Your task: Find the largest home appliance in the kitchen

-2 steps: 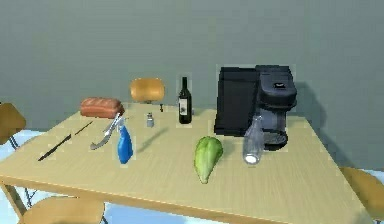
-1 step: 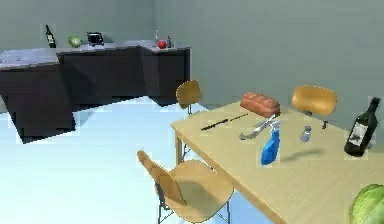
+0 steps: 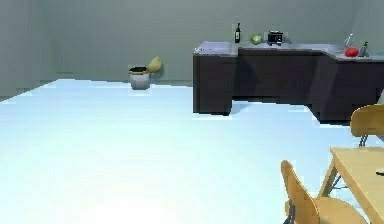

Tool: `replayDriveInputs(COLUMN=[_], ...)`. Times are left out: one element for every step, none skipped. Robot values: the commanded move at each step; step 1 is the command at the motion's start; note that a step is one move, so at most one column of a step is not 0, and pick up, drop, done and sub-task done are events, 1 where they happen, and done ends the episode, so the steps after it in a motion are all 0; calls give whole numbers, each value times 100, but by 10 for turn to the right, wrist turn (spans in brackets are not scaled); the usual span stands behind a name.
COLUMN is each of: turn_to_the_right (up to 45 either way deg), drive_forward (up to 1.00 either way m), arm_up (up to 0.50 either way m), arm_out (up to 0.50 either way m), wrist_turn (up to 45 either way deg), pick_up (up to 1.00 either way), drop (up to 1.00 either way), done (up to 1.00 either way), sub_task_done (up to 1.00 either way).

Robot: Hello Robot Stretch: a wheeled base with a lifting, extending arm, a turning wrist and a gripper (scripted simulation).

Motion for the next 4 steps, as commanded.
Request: replayDriveInputs(turn_to_the_right=[0, -60, 0, 450], drive_forward=[100, 0, 20, 0], arm_up=[0, 0, 0, 0], arm_out=[0, 0, 0, 0], wrist_turn=[0, 0, 0, 0], pick_up=[0, 0, 0, 0], drop=[0, 0, 0, 0], done=[0, 0, 0, 0], sub_task_done=[0, 0, 0, 0])
